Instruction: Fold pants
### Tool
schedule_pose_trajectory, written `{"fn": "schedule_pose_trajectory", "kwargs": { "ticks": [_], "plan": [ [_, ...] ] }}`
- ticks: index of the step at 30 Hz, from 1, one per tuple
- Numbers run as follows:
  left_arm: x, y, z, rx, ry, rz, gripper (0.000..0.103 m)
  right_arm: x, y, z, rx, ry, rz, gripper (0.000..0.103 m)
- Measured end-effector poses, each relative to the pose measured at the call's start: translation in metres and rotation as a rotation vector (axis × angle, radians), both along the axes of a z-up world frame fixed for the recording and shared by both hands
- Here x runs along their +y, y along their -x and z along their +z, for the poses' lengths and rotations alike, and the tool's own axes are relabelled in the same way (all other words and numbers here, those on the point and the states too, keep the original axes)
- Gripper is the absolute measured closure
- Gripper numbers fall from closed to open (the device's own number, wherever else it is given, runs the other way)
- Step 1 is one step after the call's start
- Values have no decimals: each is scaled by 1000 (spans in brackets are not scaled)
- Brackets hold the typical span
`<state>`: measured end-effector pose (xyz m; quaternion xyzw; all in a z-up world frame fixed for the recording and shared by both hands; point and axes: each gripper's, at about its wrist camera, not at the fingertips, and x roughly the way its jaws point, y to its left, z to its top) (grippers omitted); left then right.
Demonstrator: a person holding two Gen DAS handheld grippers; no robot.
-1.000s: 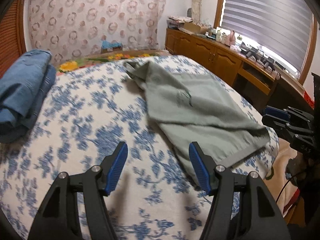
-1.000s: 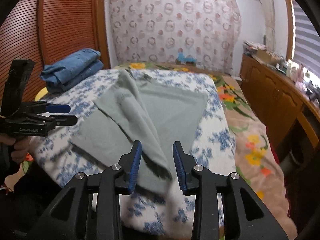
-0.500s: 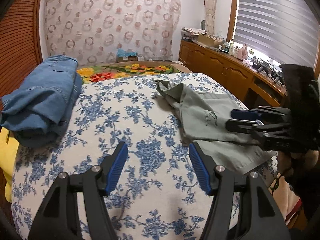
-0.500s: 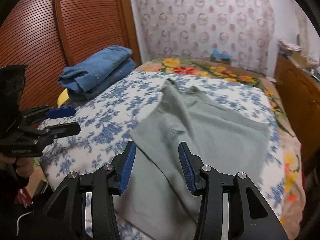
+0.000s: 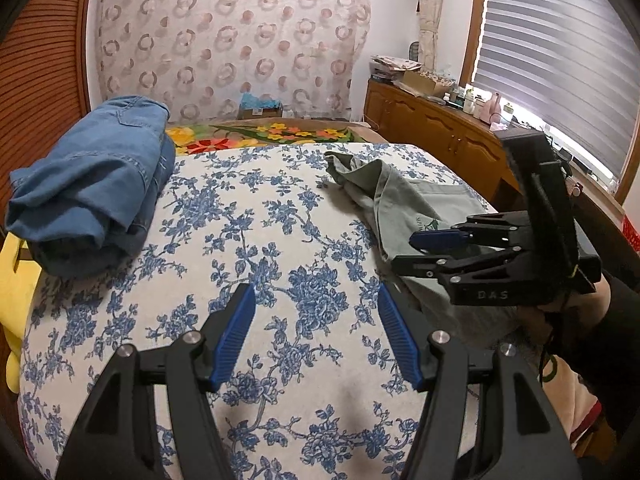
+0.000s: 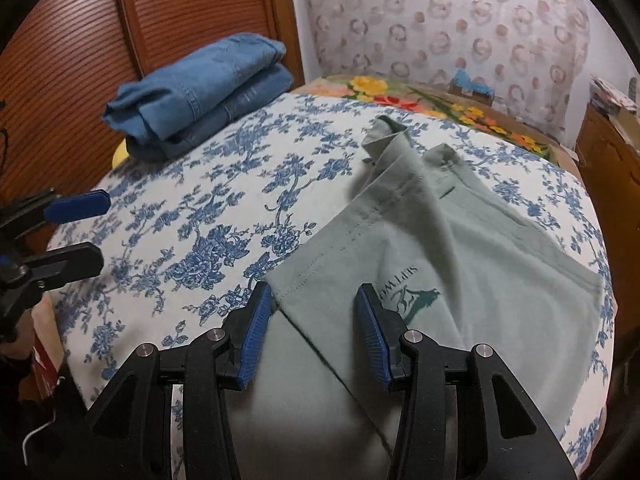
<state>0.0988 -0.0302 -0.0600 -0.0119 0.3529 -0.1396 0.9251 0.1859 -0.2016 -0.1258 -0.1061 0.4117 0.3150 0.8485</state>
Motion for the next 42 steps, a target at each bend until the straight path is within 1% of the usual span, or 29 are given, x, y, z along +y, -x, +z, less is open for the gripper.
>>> {"fn": "schedule_pose_trajectory", "kwargs": {
  "ticks": [4,6,7,8,10,11,12,14,19,21,23,25,27,28,29,32,34,37,38,39,40,42],
  "plan": [
    [0,1,-2,8,4,2,40,12,-2,-7,-21,73,9,58],
    [0,2,-3,9,6,2,40,15,-2,-7,-30,86,7,58],
    [0,2,-4,10,6,2,40,15,-3,-6,-31,86,4,60],
    [0,2,-4,11,6,1,40,13,-3,-5,-33,77,-1,73],
    [-1,3,-4,12,6,-1,40,9,-5,-1,-31,49,-8,83],
    [-2,3,-4,13,8,-2,40,5,-6,2,-30,24,-13,91],
    [-2,4,-4,14,8,-4,40,2,-6,5,-32,5,-19,95],
    [-4,5,-5,16,7,-8,40,-3,-7,9,-40,-19,-33,99],
    [-14,3,-12,33,3,-29,40,-11,-6,20,-53,-67,-28,103],
    [-17,2,-15,40,-1,-36,40,-11,-6,21,-57,-65,-21,103],
    [-20,2,-17,43,-2,-41,40,-6,1,22,-81,-44,14,103],
    [-20,2,-18,46,0,-42,40,0,4,20,-66,-41,36,103],
    [-20,2,-18,47,0,-40,40,7,5,16,-65,-17,51,97],
    [-20,2,-17,47,0,-39,40,10,5,14,-63,-7,53,90],
    [-19,3,-17,47,1,-37,40,12,5,11,-53,-4,64,86],
    [-15,4,-18,48,1,-32,40,19,5,3,-42,23,80,83],
    [-12,4,-19,50,3,-26,40,22,5,-1,-37,40,90,82],
    [-10,3,-21,55,8,-19,40,28,6,-7,-51,94,93,82],
    [-9,3,-22,56,10,-18,40,29,6,-7,-58,104,97,84],
    [-9,3,-22,56,10,-18,40,29,6,-7,-67,110,96,91],
    [-10,4,-22,56,11,-19,40,28,5,-5,-72,112,88,100],
    [-10,4,-23,57,11,-22,40,22,2,0,-66,71,76,102]
  ]
}}
